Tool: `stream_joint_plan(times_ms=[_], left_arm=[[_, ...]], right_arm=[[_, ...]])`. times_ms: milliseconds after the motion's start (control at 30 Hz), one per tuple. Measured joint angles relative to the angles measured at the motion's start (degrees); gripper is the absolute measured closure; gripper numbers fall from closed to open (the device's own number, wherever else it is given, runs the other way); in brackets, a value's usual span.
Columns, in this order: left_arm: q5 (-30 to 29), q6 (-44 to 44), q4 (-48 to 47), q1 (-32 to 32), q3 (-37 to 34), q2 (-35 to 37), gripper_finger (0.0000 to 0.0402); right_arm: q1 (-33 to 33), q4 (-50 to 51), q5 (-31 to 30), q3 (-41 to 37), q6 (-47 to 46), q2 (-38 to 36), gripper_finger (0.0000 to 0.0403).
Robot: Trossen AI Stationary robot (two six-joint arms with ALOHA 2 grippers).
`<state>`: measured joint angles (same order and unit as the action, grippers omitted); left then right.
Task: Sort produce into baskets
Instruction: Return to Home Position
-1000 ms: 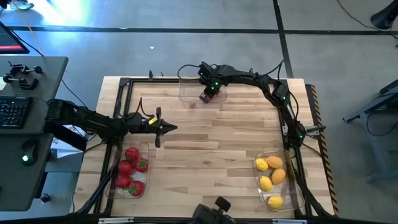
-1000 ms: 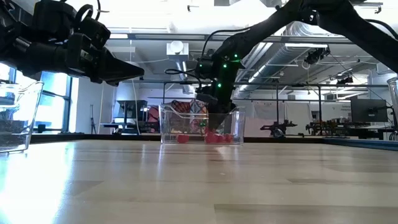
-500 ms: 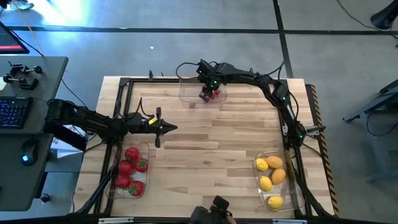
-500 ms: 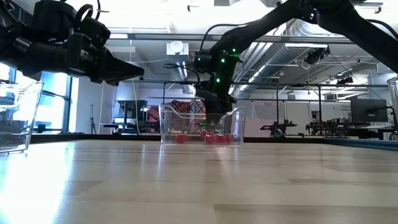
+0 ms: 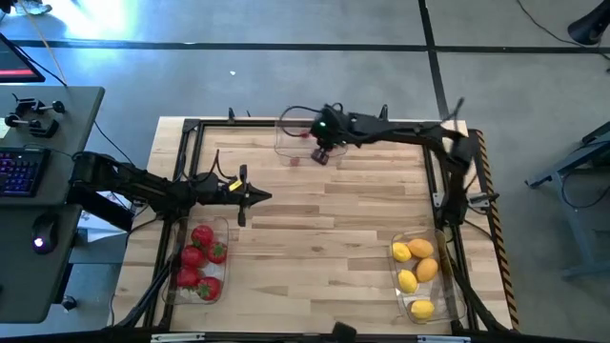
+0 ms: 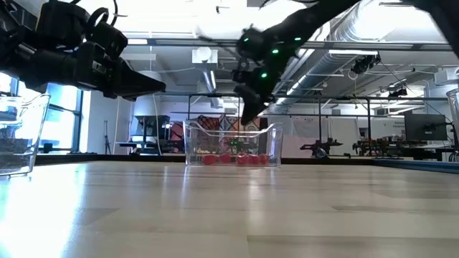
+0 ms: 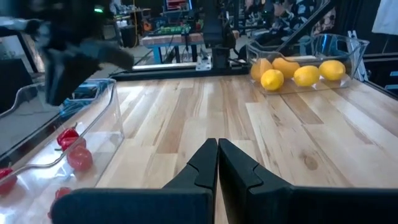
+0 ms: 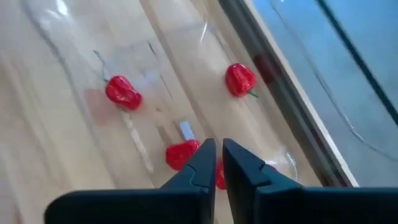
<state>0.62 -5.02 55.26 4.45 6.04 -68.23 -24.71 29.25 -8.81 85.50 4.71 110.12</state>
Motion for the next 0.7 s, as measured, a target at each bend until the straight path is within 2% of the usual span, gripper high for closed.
stream_joint_plan(times_ms=[133,367,500,700], left_arm=[[0.00,0.02,1.38,0.00,0.00,0.00,0.0401],[0.00,-0.20,0.81,0.04,-0.02,1.79,0.0401],[-0.19,-0.59,0.31,0.04,-1.54,4.67,0.0401],[-4.37,-0.70,-0.39,0.04,-5.18,11.61,0.0401]], right_arm=[[1.62,-10.46,0.93,-12.12,-1.25,-8.49,0.0396],[5.97,-23.21,-0.33,-29.99,-2.32,-22.12,0.0402],[8.17,-29.81,-0.65,-39.75,-2.66,-29.74,0.0402],[9.94,-36.21,-2.83,-51.31,-2.78,-40.76,0.0402]])
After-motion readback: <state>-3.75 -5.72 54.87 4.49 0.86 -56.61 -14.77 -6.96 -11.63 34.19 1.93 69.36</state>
